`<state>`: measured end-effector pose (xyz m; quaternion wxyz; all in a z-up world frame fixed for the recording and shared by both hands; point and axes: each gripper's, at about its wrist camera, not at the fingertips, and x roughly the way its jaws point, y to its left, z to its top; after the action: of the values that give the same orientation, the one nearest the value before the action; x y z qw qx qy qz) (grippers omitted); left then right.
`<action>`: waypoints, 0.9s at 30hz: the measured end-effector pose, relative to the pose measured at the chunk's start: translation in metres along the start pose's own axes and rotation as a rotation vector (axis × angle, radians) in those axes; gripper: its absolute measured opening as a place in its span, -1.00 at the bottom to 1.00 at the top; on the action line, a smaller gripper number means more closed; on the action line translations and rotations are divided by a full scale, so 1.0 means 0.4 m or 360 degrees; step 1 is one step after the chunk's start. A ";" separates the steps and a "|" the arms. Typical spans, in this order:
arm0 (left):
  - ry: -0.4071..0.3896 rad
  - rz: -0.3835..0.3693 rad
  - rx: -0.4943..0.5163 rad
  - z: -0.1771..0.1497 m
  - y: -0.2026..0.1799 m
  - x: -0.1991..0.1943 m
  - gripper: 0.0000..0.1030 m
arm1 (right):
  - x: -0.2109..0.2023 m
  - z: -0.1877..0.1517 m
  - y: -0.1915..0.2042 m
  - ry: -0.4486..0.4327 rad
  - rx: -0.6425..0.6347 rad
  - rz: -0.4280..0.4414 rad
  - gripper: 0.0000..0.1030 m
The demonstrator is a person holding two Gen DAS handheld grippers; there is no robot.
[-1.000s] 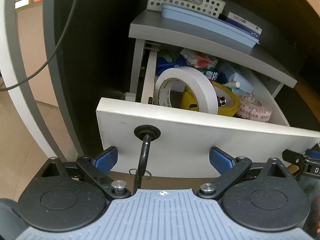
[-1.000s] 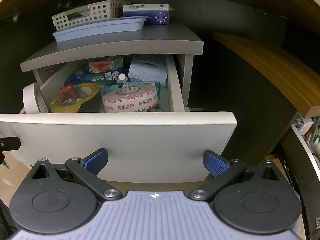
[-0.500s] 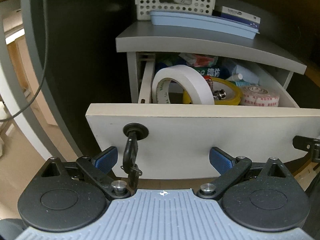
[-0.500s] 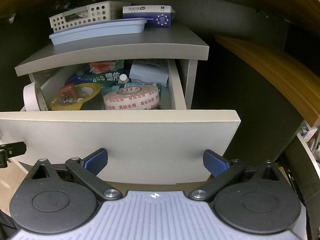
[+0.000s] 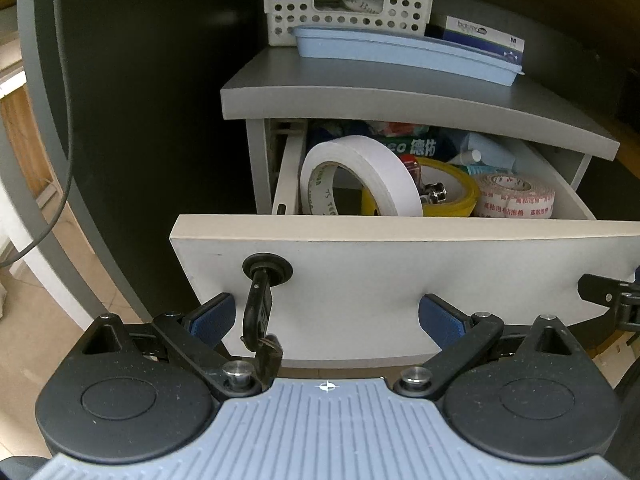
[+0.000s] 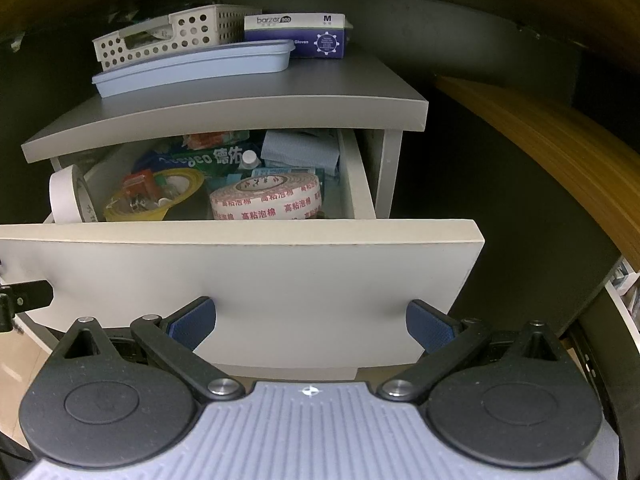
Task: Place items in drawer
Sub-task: 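Keep pushing the drawer front with the left gripper until it shuts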
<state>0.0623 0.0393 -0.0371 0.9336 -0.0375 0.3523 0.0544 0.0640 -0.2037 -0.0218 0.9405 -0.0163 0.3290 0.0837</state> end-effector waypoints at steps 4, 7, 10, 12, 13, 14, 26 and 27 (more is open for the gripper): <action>0.0000 0.0006 0.0006 0.009 -0.004 0.009 0.93 | 0.008 0.000 0.000 0.0003 0.0001 -0.0001 1.00; 0.0002 0.0004 0.0021 0.015 -0.006 0.017 0.93 | 0.015 0.001 -0.001 0.0004 0.0002 -0.0001 1.00; 0.0009 0.0000 0.0030 0.023 -0.007 0.028 0.93 | 0.021 0.001 -0.003 0.0008 0.0003 -0.0002 1.00; 0.0011 0.0000 0.0032 0.027 -0.007 0.034 0.93 | 0.025 0.001 -0.002 0.0011 0.0001 -0.0005 1.00; 0.0012 0.0000 0.0031 0.028 -0.007 0.038 0.93 | 0.028 0.000 -0.001 0.0013 0.0002 -0.0006 1.00; 0.0012 0.0000 0.0031 0.030 -0.007 0.041 0.93 | 0.030 0.000 -0.001 0.0015 0.0002 -0.0008 1.00; 0.0019 -0.0008 0.0032 0.060 -0.006 0.082 0.94 | 0.058 0.000 0.008 0.0026 -0.0008 -0.0022 1.00; 0.0019 -0.0009 0.0033 0.064 -0.006 0.085 0.94 | 0.060 0.001 0.008 0.0025 -0.0008 -0.0023 1.00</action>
<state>0.1048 0.0422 -0.0406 0.9319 -0.0291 0.3583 0.0479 0.0821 -0.1970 -0.0365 0.9384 -0.0218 0.3361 0.0777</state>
